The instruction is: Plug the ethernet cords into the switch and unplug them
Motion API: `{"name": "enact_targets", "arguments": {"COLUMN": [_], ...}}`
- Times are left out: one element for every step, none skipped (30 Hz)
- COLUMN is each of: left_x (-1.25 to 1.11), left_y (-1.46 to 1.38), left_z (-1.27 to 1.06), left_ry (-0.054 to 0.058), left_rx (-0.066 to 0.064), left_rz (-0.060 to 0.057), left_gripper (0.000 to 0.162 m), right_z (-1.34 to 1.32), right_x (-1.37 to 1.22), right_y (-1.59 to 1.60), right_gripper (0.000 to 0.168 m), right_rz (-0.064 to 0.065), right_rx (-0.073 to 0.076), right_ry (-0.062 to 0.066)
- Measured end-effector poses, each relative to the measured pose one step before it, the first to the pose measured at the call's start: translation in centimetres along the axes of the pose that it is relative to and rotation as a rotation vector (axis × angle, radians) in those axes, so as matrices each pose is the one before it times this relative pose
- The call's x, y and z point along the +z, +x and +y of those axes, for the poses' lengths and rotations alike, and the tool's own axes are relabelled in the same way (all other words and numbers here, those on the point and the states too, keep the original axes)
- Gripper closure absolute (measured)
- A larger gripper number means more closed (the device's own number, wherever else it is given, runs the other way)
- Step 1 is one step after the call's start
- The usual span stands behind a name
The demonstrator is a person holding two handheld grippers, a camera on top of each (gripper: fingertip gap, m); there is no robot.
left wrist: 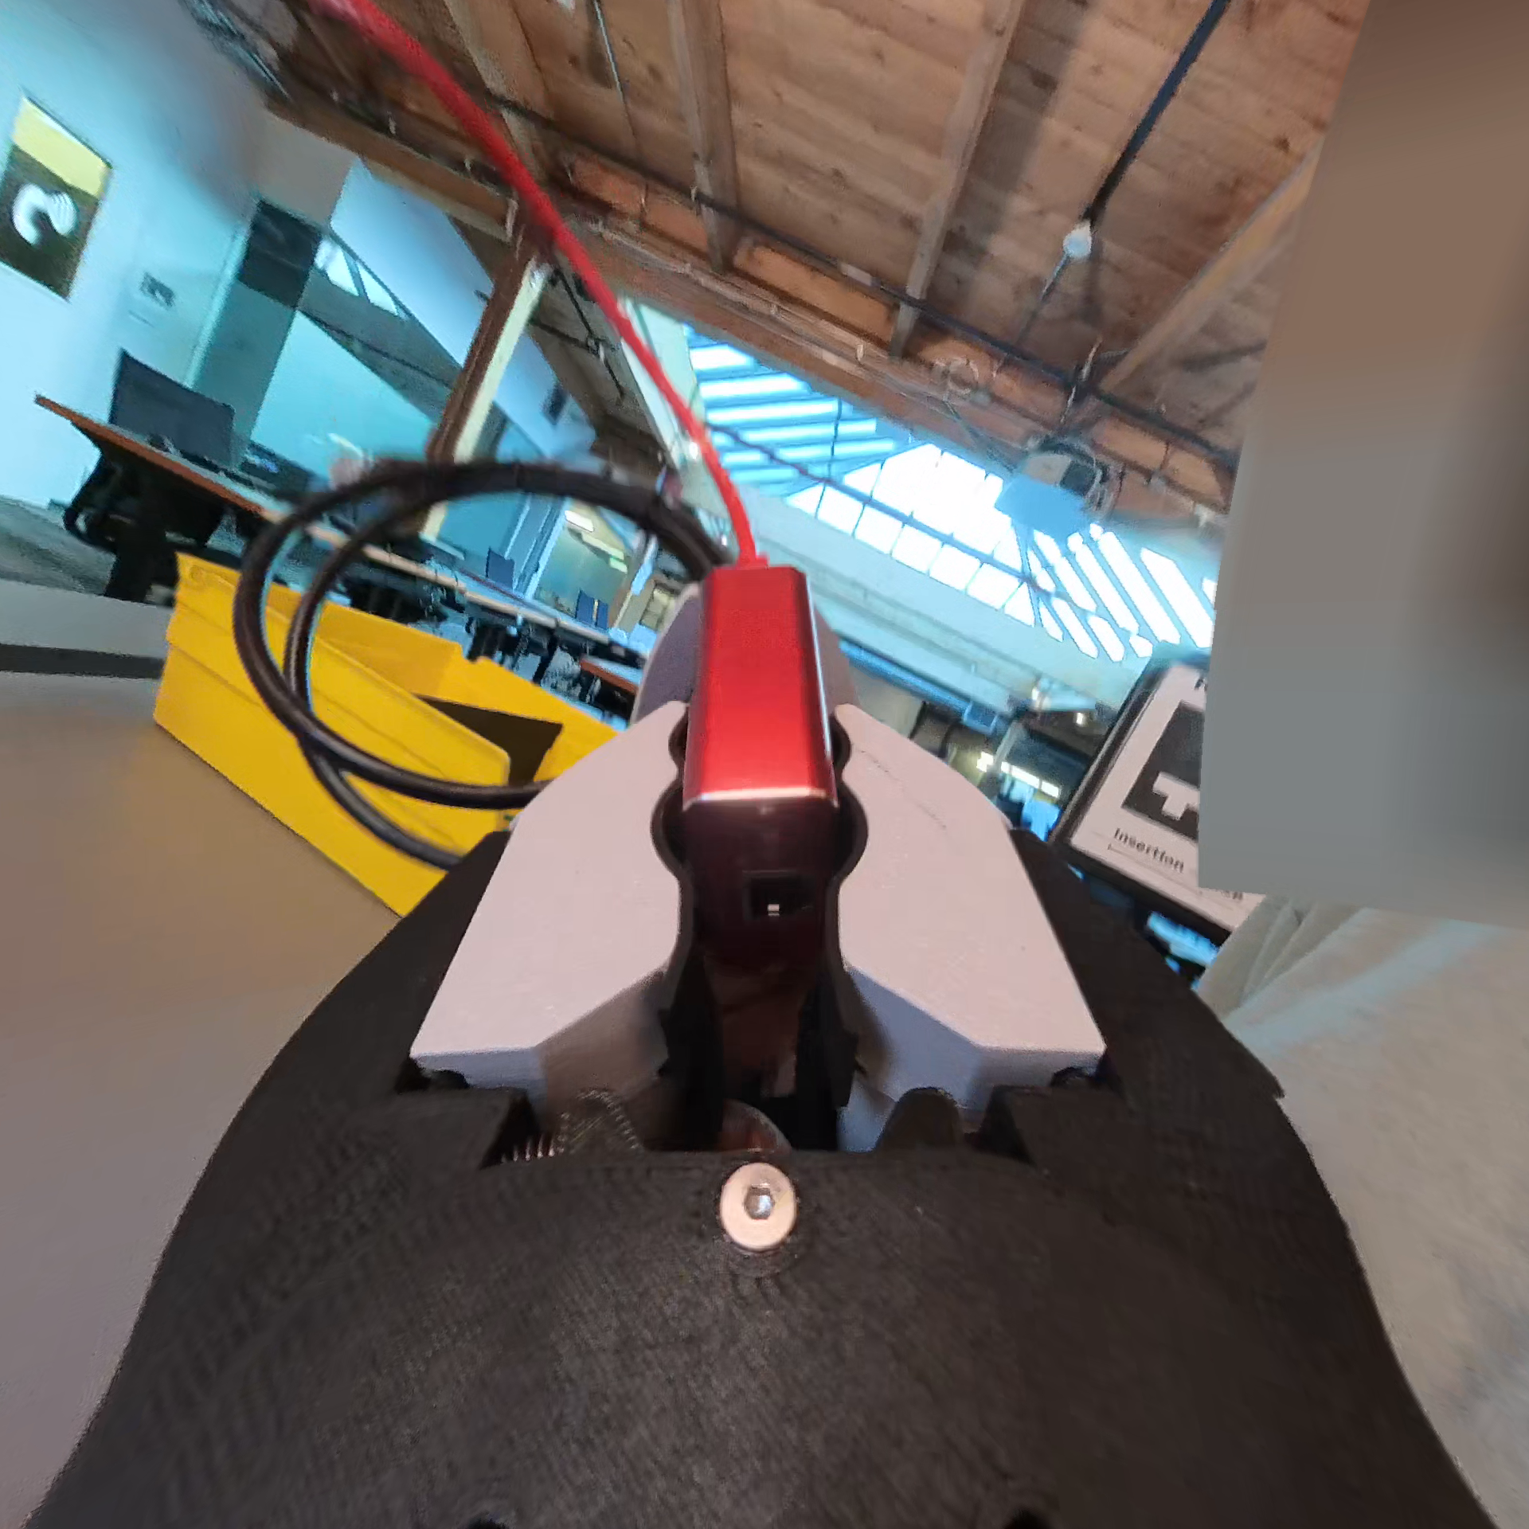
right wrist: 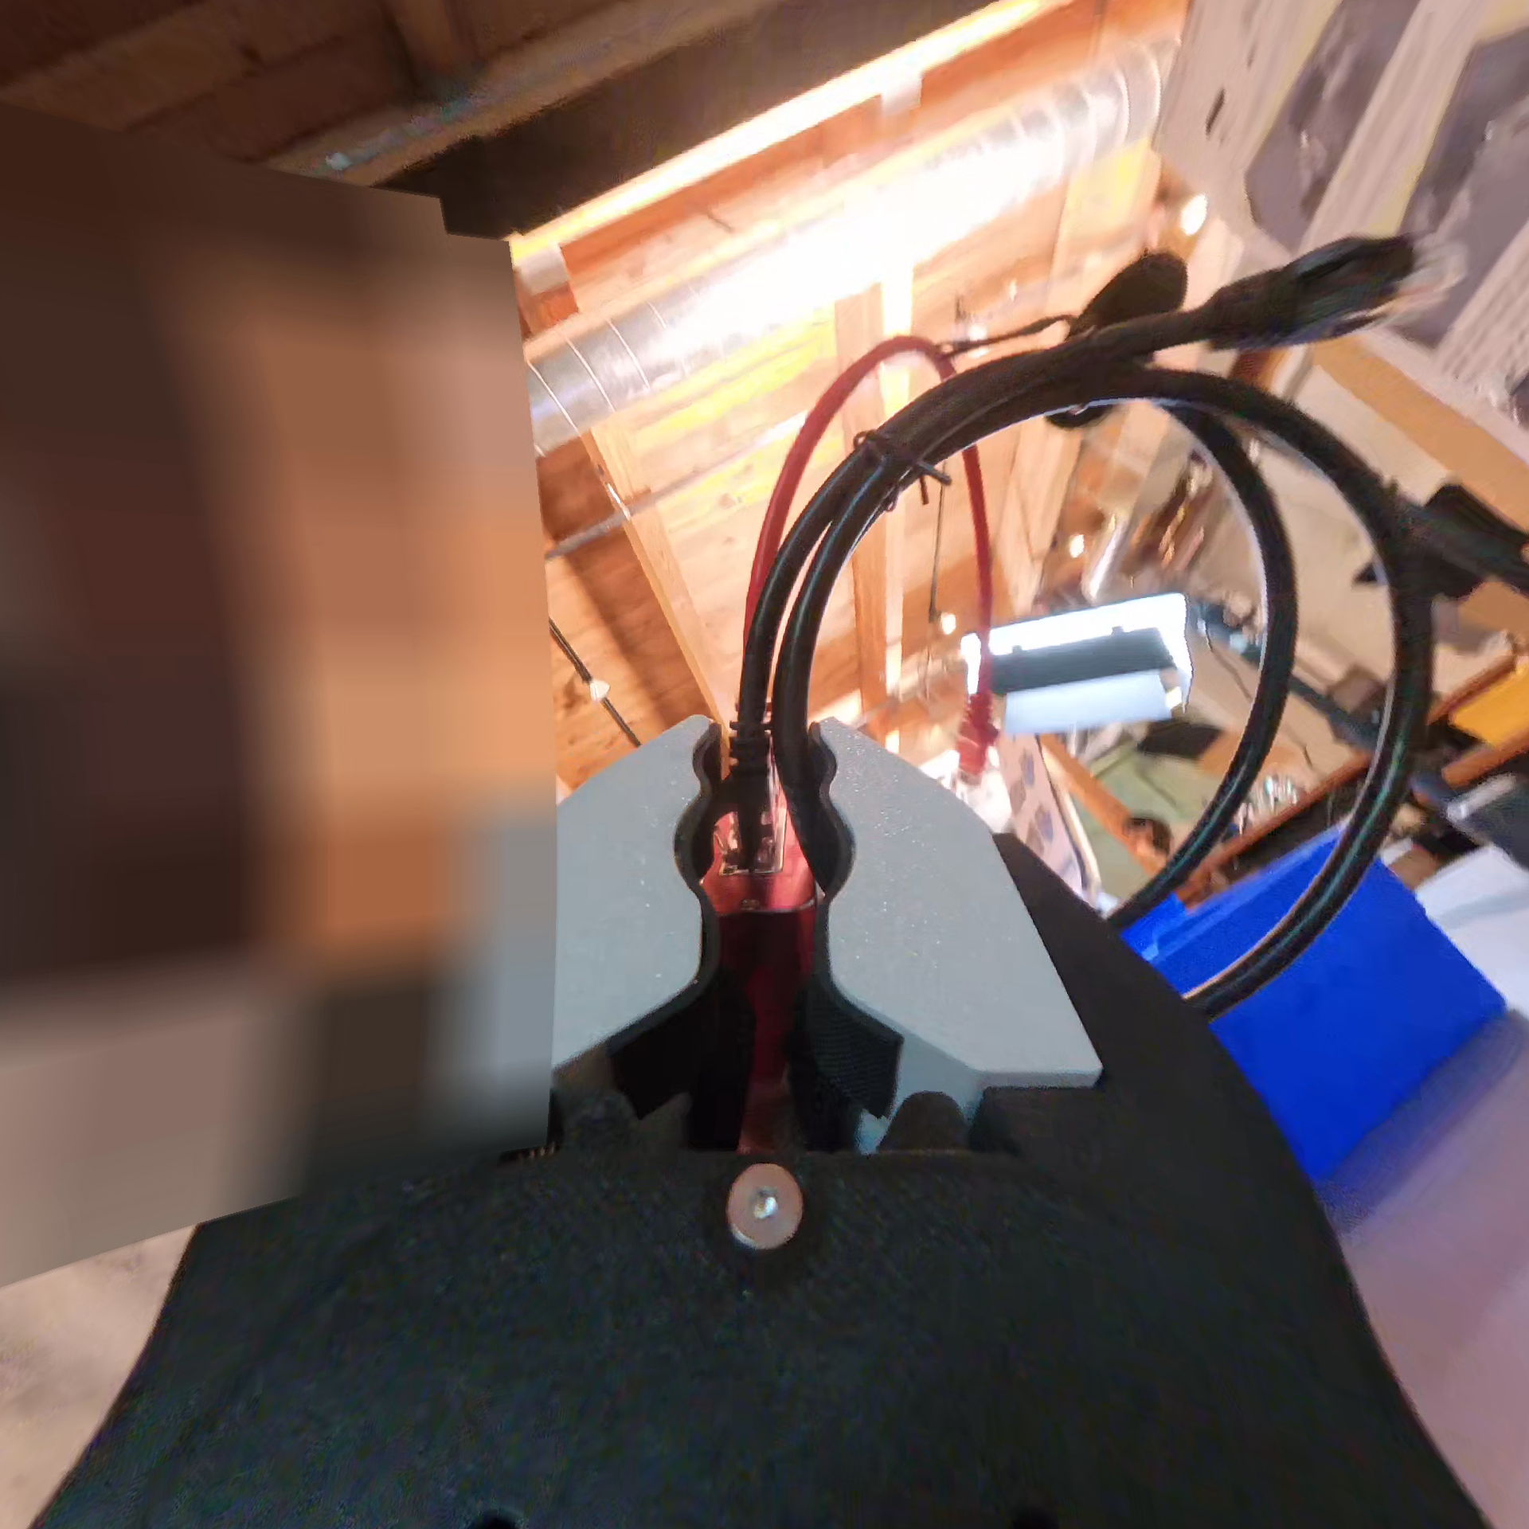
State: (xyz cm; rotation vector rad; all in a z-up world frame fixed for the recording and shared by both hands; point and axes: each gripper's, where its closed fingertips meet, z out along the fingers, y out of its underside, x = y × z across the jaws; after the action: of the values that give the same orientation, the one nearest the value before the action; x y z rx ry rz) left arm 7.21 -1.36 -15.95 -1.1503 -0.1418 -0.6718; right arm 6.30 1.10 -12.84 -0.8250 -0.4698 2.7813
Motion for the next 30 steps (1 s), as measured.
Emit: {"name": "enact_targets", "arguments": {"left_x": [-0.403,-0.338,-0.241,-0.186,-0.131,-0.084,-0.057,-0.047,-0.045,-0.039,-0.001,0.029,0.048,0.053,0.070,0.060,0.080,0.104,0.116,0.132,0.120,0.096,0.021,-0.011,-0.043,-0.039,-0.017,0.025,0.038,0.013], "left_y": [-0.138,-0.055,0.022,0.098,0.041,-0.009,-0.038,-0.074,-0.088,-0.072,-0.021,0.070,0.116,0.108,0.067,-0.011,-0.041,0.018,0.088,0.121,0.159,0.172,0.045,0.042,0.127,0.075,0.008,-0.002,-0.021,-0.034], "left_z": [-0.740,-0.529,-0.418,-0.418,-0.309,-0.185,-0.149,-0.089,-0.043,0.004,0.027,0.057,0.082,0.120,0.149,0.215,0.243,0.287,0.259,0.292,0.230,0.099,0.026,-0.029,-0.133,-0.111,0.030,0.080,0.051,0.015], "left_ry": [0.0408,0.0233,0.0186,0.0261,0.0215,0.0121,0.0109,0.0083,0.0044,-0.0003,-0.0036,-0.0048,-0.0051,-0.0069,-0.0082,-0.0137,-0.0166,-0.0178,-0.0142,-0.0184,-0.0133,-0.0039,-0.0016,-0.0010,0.0061,0.0057,-0.0034,-0.0063,-0.0045,-0.0008], "left_rx": [-0.0210,-0.0352,-0.0401,-0.0250,-0.0116,-0.0133,-0.0179,-0.0165,-0.0097,-0.0010,0.0053,0.0065,0.0045,0.0030,0.0045,0.0079,0.0105,0.0117,0.0077,0.0019,-0.0013,-0.0033,-0.0017,-0.0048,-0.0090,-0.0095,-0.0045,0.0024,0.0065,0.0048], "left_rz": [0.0034,0.0160,0.0187,0.0158,0.0060,0.0051,0.0053,0.0029,-0.0009,-0.0033,-0.0022,0.0017,0.0053,0.0055,0.0025,-0.0033,-0.0060,-0.0032,0.0024,0.0072,0.0098,0.0110,0.0028,0.0051,0.0104,0.0077,0.0019,-0.0024,-0.0042,-0.0036], "left_gripper": [0.133,0.134,0.134,0.134,0.134,0.133,0.133,0.134,0.134,0.134,0.133,0.133,0.133,0.133,0.133,0.133,0.133,0.133,0.133,0.133,0.133,0.133,0.133,0.133,0.133,0.133,0.133,0.133,0.133,0.133], "right_z": [0.476,0.459,0.186,-0.146,-0.337,-0.356,-0.294,-0.210,-0.131,-0.124,-0.085,0.184,0.578,0.635,0.310,-0.011,-0.138,-0.025,0.159,0.157,0.137,0.195,0.039,0.066,0.140,0.136,0.134,0.074,0.044,0.023], "right_x": [-0.026,-0.082,-0.241,-0.410,-0.513,-0.513,-0.435,-0.370,-0.259,-0.069,0.160,0.357,0.439,0.416,0.311,0.165,0.083,0.049,0.088,0.094,0.068,0.006,-0.063,-0.085,-0.094,-0.095,-0.074,-0.078,-0.078,-0.058], "right_y": [0.402,0.242,0.223,0.292,0.254,0.223,-0.025,-0.242,-0.489,-0.851,-0.950,-0.543,-0.019,0.007,-0.058,-0.015,-0.130,0.013,0.057,-0.023,-0.028,-0.045,-0.148,-0.110,-0.197,-0.179,-0.099,-0.025,0.035,0.053], "right_gripper": [0.148,0.145,0.140,0.130,0.124,0.124,0.125,0.127,0.129,0.138,0.144,0.142,0.139,0.135,0.132,0.132,0.134,0.136,0.138,0.141,0.141,0.148,0.149,0.150,0.150,0.151,0.151,0.151,0.151,0.151], "right_rz": [0.0204,0.0193,0.0313,0.0501,0.0556,0.0575,0.0399,0.0267,0.0115,-0.0130,-0.0230,-0.0075,0.0100,-0.0019,-0.0130,-0.0129,-0.0210,-0.0103,-0.0060,-0.0115,-0.0122,-0.0153,-0.0218,-0.0196,-0.0241,-0.0197,-0.0118,-0.0047,-0.0008,0.0021], "right_rx": [0.0214,0.0055,-0.0223,-0.0519,-0.0718,-0.0698,-0.0624,-0.0540,-0.0499,-0.0440,-0.0339,-0.0152,0.0064,0.0174,0.0205,0.0223,0.0178,0.0160,0.0108,0.0118,0.0139,0.0061,0.0029,0.0057,-0.0021,-0.0045,-0.0049,-0.0069,-0.0057,-0.0036], "right_ry": [-0.0578,-0.0725,-0.0640,-0.0481,-0.0375,-0.0355,-0.0361,-0.0349,-0.0309,-0.0195,-0.0116,-0.0251,-0.0479,-0.0468,-0.0151,0.0129,0.0213,0.0104,-0.0049,-0.0077,-0.0070,-0.0135,-0.0061,-0.0132,-0.0197,-0.0198,-0.0191,-0.0159,-0.0144,-0.0125]}}
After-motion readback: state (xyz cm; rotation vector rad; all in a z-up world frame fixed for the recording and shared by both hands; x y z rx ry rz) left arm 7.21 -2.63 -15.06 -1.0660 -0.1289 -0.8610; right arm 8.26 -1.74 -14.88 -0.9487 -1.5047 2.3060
